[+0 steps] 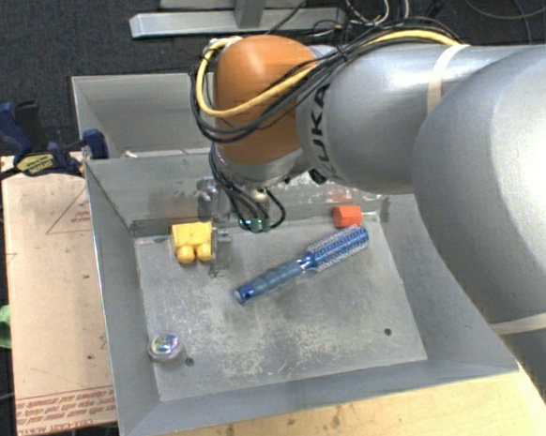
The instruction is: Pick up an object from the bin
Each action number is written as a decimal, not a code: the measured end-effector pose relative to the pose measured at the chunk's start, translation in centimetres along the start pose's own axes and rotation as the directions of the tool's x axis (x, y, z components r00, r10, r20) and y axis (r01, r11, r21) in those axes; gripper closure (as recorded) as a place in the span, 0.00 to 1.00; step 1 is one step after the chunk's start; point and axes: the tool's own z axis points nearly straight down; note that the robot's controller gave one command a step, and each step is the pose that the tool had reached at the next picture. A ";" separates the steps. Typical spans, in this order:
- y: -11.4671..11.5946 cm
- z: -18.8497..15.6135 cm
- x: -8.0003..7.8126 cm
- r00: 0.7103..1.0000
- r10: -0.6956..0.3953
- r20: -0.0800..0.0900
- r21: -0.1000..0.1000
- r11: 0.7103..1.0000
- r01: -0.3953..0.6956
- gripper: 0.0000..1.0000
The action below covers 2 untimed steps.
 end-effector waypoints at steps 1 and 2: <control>-6.2 2.8 0.9 0.990 -0.140 0.006 0.003 0.990 0.140 0.00; -11.8 8.4 7.0 0.983 -0.182 -0.004 0.002 0.983 0.182 0.00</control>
Offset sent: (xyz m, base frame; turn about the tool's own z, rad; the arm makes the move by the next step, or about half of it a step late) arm -0.0089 -0.0597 -0.0266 -0.1451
